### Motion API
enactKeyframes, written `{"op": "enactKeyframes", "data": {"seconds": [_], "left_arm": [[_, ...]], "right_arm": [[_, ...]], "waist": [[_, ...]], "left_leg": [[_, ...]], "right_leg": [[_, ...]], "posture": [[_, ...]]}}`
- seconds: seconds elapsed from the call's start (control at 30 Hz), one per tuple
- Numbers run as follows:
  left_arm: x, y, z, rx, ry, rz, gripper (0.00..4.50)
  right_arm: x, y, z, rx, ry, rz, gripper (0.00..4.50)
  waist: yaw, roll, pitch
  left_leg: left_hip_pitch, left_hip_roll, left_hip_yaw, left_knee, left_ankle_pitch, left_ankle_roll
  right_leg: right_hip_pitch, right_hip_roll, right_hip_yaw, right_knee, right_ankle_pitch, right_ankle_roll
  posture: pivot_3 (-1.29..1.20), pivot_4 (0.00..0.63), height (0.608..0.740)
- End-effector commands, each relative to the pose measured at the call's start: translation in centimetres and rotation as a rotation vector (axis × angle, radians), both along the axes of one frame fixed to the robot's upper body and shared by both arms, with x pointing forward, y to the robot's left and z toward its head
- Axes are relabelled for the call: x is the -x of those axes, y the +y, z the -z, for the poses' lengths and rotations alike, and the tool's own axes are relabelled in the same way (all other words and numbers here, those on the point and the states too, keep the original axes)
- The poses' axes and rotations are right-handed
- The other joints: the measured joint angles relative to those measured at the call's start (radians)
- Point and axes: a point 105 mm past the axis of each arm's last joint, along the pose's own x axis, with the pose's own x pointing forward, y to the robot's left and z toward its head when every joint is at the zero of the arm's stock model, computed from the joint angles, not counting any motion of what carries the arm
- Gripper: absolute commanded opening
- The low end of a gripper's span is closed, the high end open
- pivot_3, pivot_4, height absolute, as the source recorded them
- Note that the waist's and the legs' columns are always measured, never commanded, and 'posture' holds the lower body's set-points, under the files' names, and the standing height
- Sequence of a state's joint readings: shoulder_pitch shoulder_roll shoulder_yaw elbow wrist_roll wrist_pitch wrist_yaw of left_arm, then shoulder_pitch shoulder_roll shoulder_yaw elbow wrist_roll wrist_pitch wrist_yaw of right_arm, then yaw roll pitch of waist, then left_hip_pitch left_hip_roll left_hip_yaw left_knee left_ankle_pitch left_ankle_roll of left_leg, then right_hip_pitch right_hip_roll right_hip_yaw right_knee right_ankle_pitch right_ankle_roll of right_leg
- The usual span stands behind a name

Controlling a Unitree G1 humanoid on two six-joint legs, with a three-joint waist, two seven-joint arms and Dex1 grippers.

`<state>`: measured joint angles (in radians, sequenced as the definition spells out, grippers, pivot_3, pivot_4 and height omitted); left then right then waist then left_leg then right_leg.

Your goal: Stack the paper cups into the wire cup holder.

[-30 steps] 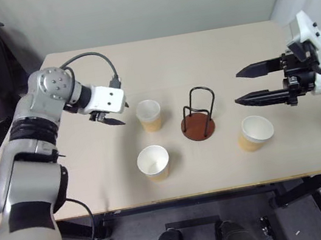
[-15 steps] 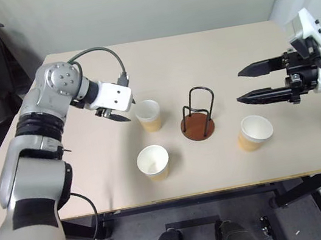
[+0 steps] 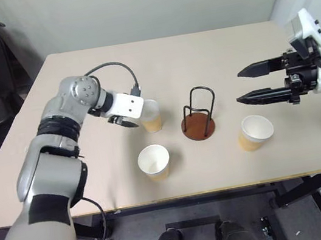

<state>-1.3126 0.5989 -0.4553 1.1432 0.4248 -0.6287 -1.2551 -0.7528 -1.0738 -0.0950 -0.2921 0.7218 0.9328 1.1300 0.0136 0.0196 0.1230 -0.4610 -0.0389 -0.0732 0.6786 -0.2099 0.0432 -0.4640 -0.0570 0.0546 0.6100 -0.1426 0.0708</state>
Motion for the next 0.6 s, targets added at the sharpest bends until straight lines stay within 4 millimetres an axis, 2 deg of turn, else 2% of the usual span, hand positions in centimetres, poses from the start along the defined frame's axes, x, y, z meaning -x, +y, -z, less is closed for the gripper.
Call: {"op": "enactKeyframes", "data": {"seconds": [0.03, 0.07, 0.17, 0.33, 0.37, 0.6], "left_arm": [[-0.2, -0.5, -1.1, 0.01, -0.042, 0.019, 2.81], [-0.2, -0.6, -1.1, 0.009, -0.041, 0.022, 2.81], [-0.1, -0.8, -1.4, 0.01, -0.036, 0.033, 2.13], [0.2, -0.2, -2.5, -0.03, -0.011, 0.033, 0.3], [0.3, -0.1, -2.6, -0.035, -0.009, 0.03, 0.05], [1.3, 1.6, -5.5, -0.085, 0.07, -0.005, 0.05]], "right_arm": [[0.5, 0.0, -1.0, 0.002, -0.046, -0.005, 3.49], [0.5, 0.0, -0.9, 0.002, -0.045, -0.004, 3.49], [0.5, -0.1, -0.8, 0.008, -0.043, 0.0, 3.53], [0.6, -0.3, -0.7, 0.023, -0.03, -0.002, 3.53], [0.6, -0.4, -0.6, 0.026, -0.027, -0.002, 3.53], [0.4, -1.3, 0.0, 0.065, 0.002, 0.004, 3.53]], "waist": [[-0.001, 0.0, 0.0], [-0.001, 0.0, 0.0], [-0.001, 0.0, 0.0], [0.001, 0.0, 0.0], [0.0, 0.0, 0.0], [-0.002, 0.0, 0.0]], "left_leg": [[0.0, 0.0, 0.001, 0.0, 0.0, 0.0], [0.0, 0.0, 0.001, 0.0, 0.0, 0.0], [0.0, 0.0, 0.0, 0.001, 0.0, 0.0], [0.0, -0.001, 0.001, 0.001, 0.0, 0.0], [0.0, 0.0, 0.0, 0.002, 0.0, 0.0], [-0.001, 0.0, 0.001, 0.001, -0.001, 0.0]], "right_leg": [[0.0, 0.001, 0.0, 0.0, 0.0, 0.0], [0.0, 0.0, 0.0, 0.0, 0.0, 0.0], [0.0, 0.0, 0.0, 0.0, 0.001, 0.001], [0.0, 0.002, 0.0, 0.0, 0.001, 0.001], [0.0, 0.0, 0.001, 0.0, 0.001, 0.001], [0.0, 0.002, 0.0, -0.001, 0.001, 0.001]], "posture": [[0.0, 0.15, 0.74], [0.0, 0.15, 0.74], [0.0, 0.15, 0.74], [0.0, 0.15, 0.74], [0.0, 0.15, 0.74], [0.0, 0.15, 0.74]]}}
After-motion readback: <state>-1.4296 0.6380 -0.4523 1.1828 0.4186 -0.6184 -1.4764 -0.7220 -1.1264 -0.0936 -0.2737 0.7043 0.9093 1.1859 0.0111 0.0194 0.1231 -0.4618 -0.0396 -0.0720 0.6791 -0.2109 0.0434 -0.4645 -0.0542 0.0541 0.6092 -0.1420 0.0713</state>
